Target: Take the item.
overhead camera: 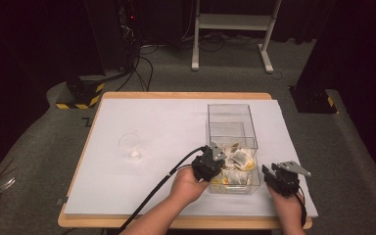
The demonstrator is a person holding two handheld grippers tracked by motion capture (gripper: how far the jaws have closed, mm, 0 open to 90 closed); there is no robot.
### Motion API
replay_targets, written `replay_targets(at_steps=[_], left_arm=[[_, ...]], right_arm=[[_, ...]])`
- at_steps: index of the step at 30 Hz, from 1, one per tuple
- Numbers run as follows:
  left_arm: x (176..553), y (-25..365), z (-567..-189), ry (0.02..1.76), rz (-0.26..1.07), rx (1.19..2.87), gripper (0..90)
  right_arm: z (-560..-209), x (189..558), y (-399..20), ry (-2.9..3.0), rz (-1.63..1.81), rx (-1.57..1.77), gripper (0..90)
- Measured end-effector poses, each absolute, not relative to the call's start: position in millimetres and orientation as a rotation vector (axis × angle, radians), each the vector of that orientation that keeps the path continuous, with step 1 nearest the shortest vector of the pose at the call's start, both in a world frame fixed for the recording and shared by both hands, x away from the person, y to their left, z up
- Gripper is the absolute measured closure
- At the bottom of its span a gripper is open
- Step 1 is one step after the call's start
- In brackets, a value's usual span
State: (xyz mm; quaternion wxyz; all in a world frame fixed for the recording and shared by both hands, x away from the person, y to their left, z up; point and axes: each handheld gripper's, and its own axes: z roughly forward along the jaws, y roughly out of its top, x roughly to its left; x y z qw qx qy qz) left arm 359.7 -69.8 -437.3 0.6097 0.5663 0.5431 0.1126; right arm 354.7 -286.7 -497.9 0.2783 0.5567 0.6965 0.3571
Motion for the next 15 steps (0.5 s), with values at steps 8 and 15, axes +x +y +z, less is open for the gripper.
replay_targets(at_steps=[8, 15], left_arm=[[359, -56, -436, 1.181, 0.26, 1.382, 90.0], [357, -44, -432, 1.106, 0.274, 1.421, 90.0]], right_arm=[[-498, 355, -287, 1.868, 0.959, 1.495, 58.4], [-498, 355, -286, 1.868, 0.956, 1.494, 58.4]])
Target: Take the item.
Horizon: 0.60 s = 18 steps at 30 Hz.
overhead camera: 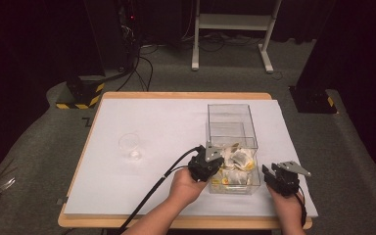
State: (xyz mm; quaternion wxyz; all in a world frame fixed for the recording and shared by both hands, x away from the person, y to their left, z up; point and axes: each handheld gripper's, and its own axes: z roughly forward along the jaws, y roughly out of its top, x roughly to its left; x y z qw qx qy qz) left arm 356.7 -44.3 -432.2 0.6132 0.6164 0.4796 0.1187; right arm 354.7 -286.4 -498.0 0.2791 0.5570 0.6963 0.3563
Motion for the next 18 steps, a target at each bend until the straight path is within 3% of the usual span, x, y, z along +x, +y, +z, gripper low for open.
replay_targets(at_steps=[3, 4, 18], left_arm=[[356, -39, -431, 1.08, 0.273, 1.432, 90.0], [356, -25, -431, 0.992, 0.316, 1.617, 90.0], [352, -15, -419, 0.947, 0.286, 1.51, 90.0]], right_arm=[[-498, 355, -286, 1.868, 0.955, 1.495, 58.5], [-498, 355, -286, 1.868, 0.955, 1.495, 58.5], [-498, 355, -286, 1.869, 0.95, 1.494, 58.4]])
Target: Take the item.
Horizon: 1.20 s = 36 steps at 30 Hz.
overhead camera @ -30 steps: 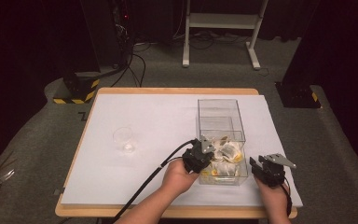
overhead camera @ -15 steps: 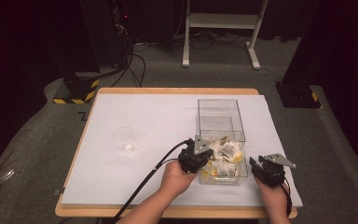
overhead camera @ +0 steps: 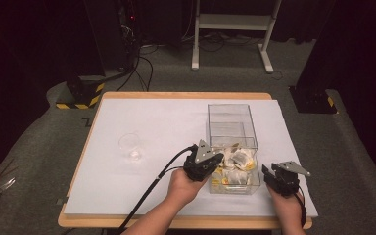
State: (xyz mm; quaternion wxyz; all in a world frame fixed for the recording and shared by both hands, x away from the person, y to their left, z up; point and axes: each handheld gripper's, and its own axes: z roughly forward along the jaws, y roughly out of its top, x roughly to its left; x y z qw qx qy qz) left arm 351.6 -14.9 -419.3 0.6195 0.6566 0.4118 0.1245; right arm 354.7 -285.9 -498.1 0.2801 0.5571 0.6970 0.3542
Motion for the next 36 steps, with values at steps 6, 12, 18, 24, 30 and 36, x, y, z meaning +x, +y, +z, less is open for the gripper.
replay_targets(at_steps=[6, 12, 18, 24, 30, 36], left_arm=[[351, -11, -414, 0.927, 0.287, 1.481, 90.0], [350, -8, -409, 0.924, 0.292, 1.443, 90.0], [352, -2, -401, 0.919, 0.295, 1.401, 90.0], [352, 1, -391, 0.906, 0.303, 1.369, 90.0], [351, 2, -384, 0.892, 0.314, 1.348, 90.0], [351, 3, -377, 0.877, 0.321, 1.332, 90.0]], right_arm=[[-498, 355, -286, 1.87, 0.95, 1.495, 58.4], [-498, 355, -286, 1.871, 0.95, 1.495, 58.4], [-498, 355, -286, 1.871, 0.948, 1.493, 58.5], [-498, 355, -286, 1.871, 0.946, 1.494, 58.5], [-498, 355, -286, 1.87, 0.947, 1.494, 58.5], [-498, 355, -286, 1.869, 0.948, 1.496, 58.5]])
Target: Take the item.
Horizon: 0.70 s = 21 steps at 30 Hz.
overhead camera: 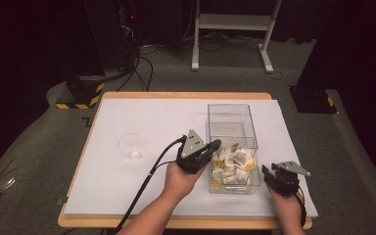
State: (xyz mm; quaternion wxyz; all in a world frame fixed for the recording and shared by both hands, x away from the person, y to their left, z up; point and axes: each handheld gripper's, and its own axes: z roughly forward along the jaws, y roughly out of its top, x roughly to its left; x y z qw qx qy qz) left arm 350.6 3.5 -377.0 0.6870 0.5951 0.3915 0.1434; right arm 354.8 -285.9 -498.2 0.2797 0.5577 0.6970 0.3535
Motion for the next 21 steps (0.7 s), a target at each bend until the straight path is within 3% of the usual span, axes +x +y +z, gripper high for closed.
replay_targets(at_steps=[21], left_arm=[[351, 15, -358, 0.866, 0.344, 1.271, 90.0]], right_arm=[[-498, 355, -286, 1.866, 0.948, 1.496, 58.4]])
